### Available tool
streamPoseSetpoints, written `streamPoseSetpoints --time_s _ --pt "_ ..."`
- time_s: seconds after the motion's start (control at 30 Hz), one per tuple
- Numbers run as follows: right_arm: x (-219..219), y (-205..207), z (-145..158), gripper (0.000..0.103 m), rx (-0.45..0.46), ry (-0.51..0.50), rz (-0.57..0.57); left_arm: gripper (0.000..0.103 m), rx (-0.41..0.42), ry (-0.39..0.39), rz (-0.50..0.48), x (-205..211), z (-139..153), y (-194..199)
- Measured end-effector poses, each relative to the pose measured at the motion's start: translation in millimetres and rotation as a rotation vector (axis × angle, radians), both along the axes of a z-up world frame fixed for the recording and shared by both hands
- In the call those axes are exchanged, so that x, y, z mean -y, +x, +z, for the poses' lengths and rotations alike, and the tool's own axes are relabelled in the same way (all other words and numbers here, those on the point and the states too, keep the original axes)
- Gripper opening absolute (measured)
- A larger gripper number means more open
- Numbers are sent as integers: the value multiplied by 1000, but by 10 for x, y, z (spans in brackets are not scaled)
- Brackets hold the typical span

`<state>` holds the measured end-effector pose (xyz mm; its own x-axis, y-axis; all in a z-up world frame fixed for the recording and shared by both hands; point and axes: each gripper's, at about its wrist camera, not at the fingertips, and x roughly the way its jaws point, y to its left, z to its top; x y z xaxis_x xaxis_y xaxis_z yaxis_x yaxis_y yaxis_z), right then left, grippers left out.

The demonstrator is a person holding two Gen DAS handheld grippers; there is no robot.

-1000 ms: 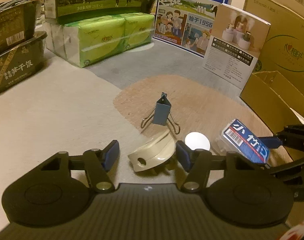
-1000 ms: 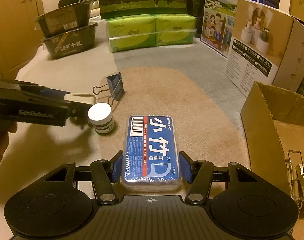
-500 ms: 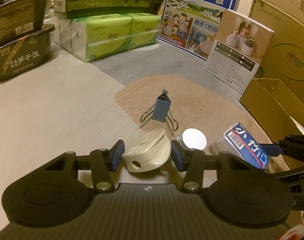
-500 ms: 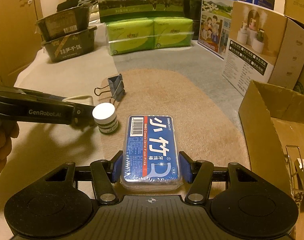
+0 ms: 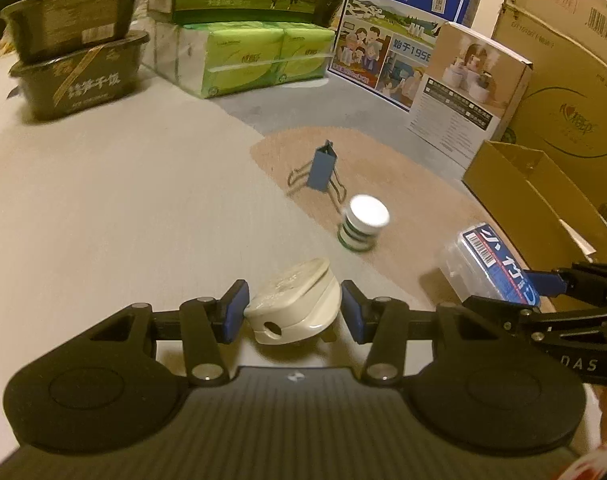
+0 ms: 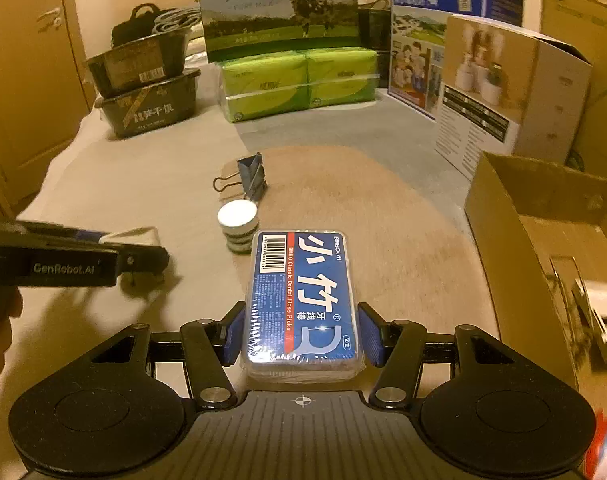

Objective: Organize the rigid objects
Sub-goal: 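Grasp the beige plug adapter with the left gripper, then carry the plug adapter and toothpick box over the cardboard box with both grippers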

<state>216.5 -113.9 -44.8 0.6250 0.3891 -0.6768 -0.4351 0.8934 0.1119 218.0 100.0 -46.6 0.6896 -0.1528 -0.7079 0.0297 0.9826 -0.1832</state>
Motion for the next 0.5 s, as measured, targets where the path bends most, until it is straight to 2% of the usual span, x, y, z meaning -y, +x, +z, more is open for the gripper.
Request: streamPoseSetpoints --time_s 0.5 --pt "382 -887 320 57 -9 31 -73 46 9 -7 28 399 378 -853"
